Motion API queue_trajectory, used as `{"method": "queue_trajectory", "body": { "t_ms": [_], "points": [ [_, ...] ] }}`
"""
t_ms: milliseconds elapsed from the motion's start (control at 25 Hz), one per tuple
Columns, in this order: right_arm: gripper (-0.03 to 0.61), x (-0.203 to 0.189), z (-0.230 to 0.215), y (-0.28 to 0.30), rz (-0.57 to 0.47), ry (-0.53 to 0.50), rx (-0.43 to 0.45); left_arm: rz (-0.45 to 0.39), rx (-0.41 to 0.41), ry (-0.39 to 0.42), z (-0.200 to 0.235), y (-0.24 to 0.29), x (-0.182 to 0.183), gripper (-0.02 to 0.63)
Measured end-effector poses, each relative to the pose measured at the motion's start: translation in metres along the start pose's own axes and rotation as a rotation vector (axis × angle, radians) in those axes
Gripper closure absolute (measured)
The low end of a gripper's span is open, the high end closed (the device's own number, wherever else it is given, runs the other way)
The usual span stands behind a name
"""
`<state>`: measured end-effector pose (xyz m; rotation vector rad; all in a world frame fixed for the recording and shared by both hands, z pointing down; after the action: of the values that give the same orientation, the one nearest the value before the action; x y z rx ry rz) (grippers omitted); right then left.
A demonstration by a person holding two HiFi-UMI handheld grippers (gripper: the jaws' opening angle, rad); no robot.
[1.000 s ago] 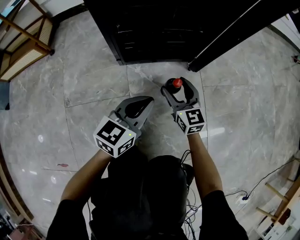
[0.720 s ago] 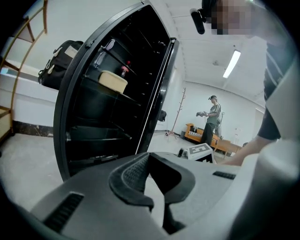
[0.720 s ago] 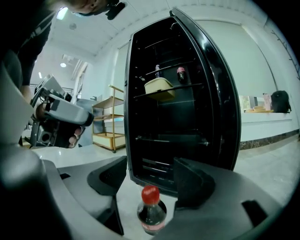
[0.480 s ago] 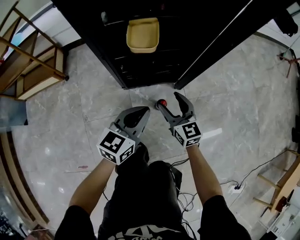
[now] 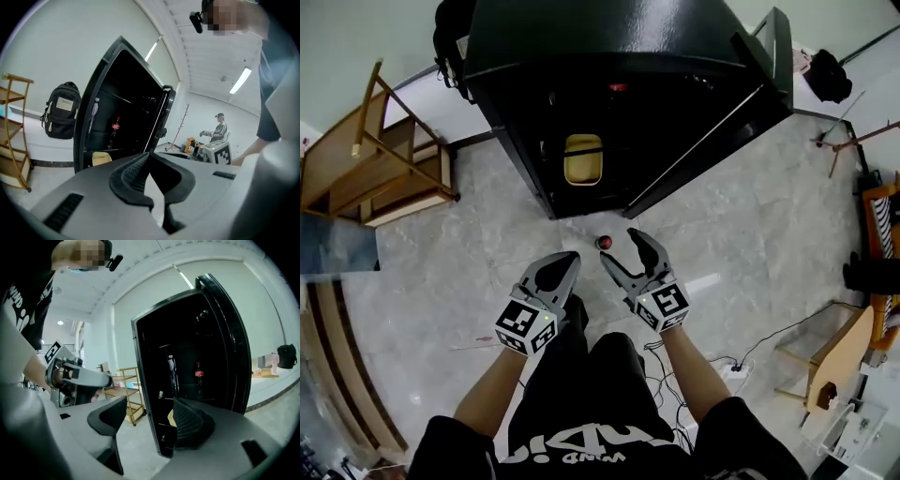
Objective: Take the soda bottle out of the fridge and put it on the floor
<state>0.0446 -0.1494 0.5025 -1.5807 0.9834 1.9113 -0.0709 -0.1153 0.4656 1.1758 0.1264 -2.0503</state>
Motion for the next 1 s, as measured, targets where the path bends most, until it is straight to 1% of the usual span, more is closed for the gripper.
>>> {"method": "queue_trajectory", "body": {
  "t_ms": [120,240,400,560,600,680,720,760,840,920,960,1000],
  "points": [
    [0.250,0.060,0.001,-0.016,-0.003,0.015,0.008,0.007,-0.010,0.000,-0.028,-0.018,0.043,0.606],
    [0.250,0.103,0.000,-0.030,-0.006,0.016,0.006,0.011,-0.034,0.012,-0.051,-0.028,0.077,0.606],
    [0.252,0.139,-0.010,-0.046,-0.029,0.046,-0.030,-0.001,-0.054,-0.018,-0.065,-0.032,0.109,0.606],
    [0.253,0.163,-0.025,-0.057,-0.046,0.042,-0.060,-0.016,-0.050,-0.004,-0.079,-0.023,0.129,0.606],
    [0.267,0.168,-0.029,-0.060,-0.046,0.042,-0.065,-0.021,-0.047,-0.002,-0.084,-0.021,0.134,0.606],
    [0.341,0.178,-0.038,-0.066,-0.058,0.033,-0.080,-0.038,-0.039,0.001,-0.094,-0.016,0.142,0.606],
    [0.368,0.183,-0.042,-0.070,-0.068,0.025,-0.087,-0.048,-0.036,0.003,-0.098,-0.014,0.146,0.606],
    [0.381,0.187,-0.045,-0.074,-0.077,0.017,-0.096,-0.057,-0.032,0.006,-0.102,-0.012,0.149,0.607],
    [0.458,0.194,-0.052,-0.083,-0.084,0.009,-0.125,-0.073,-0.025,0.004,-0.108,-0.010,0.152,0.606],
    [0.502,0.196,-0.060,-0.090,-0.080,0.012,-0.158,-0.085,-0.015,0.001,-0.111,-0.009,0.155,0.607],
    [0.540,0.197,-0.064,-0.092,-0.078,0.014,-0.167,-0.090,-0.009,0.002,-0.111,-0.009,0.157,0.607],
    [0.548,0.199,-0.067,-0.095,-0.078,0.012,-0.169,-0.096,-0.002,0.003,-0.111,-0.009,0.158,0.606]
  ]
}}
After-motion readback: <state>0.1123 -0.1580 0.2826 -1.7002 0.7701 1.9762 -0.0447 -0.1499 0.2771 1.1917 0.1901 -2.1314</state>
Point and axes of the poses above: the fingertips, and each gripper's own axes: y forward along the fingers, z to its left, x out of its top, the point moved 3 cm from there along -y, backward along the fingers, and after that the axes turned 15 degrees about -y, right-handed, at the moved point
